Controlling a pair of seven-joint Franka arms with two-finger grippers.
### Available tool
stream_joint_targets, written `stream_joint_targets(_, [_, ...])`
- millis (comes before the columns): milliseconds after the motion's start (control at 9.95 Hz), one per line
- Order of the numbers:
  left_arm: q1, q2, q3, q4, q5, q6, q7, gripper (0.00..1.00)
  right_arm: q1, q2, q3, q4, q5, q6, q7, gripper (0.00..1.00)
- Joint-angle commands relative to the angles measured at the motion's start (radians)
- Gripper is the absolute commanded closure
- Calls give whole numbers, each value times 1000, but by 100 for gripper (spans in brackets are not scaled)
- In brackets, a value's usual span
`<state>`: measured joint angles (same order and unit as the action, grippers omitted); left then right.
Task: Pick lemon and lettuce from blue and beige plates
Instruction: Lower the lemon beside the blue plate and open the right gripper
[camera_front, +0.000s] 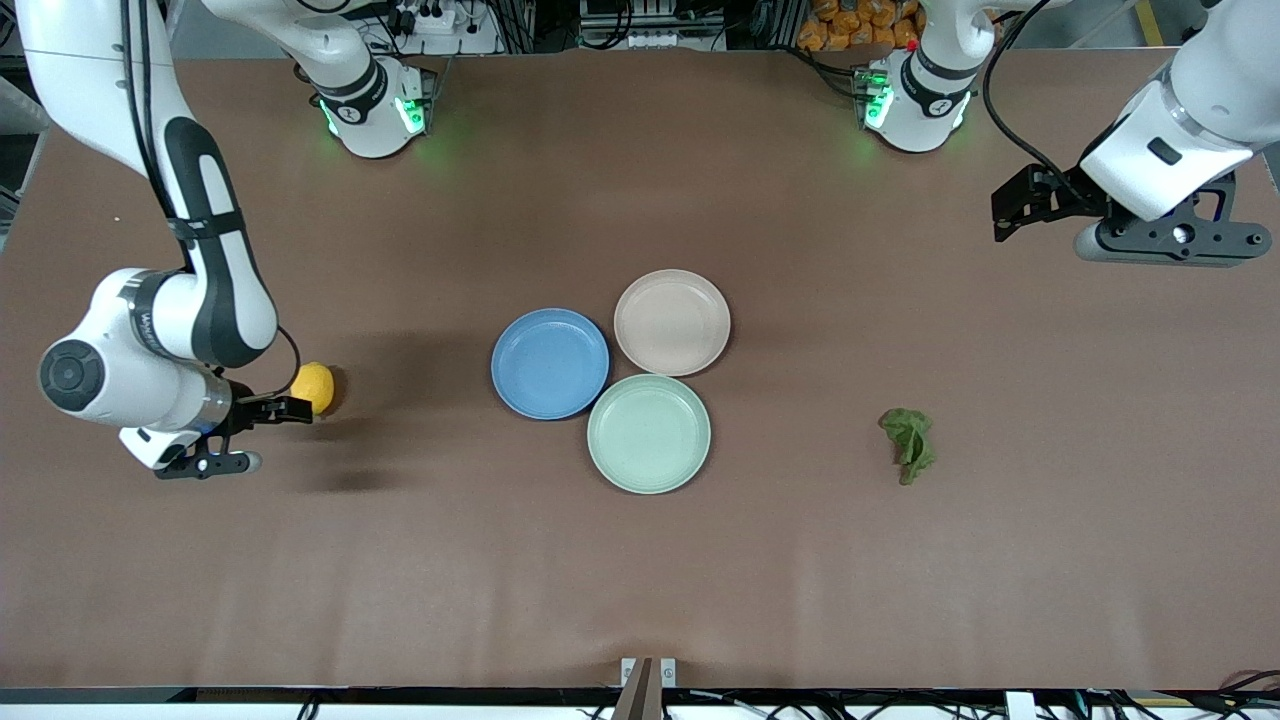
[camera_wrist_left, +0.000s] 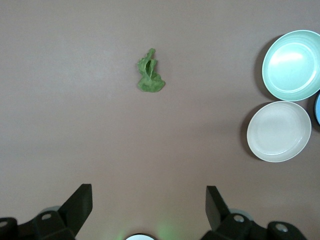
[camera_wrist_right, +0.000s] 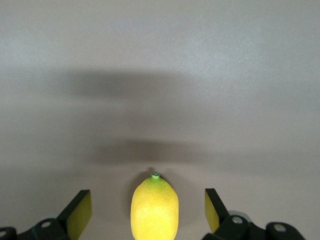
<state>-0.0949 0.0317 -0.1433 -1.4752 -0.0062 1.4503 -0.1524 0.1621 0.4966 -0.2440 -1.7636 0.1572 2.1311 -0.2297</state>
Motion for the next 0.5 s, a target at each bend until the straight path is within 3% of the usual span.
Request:
stream_joint_targets(0, [6,13,1,32,-23,-25,27,0,-7,-45,-8,12,12,-31,-2,0])
stream_joint_targets(402, [9,-1,7,21,-11,-15,30,0,-33,-139,12,-48,8,-20,1,0])
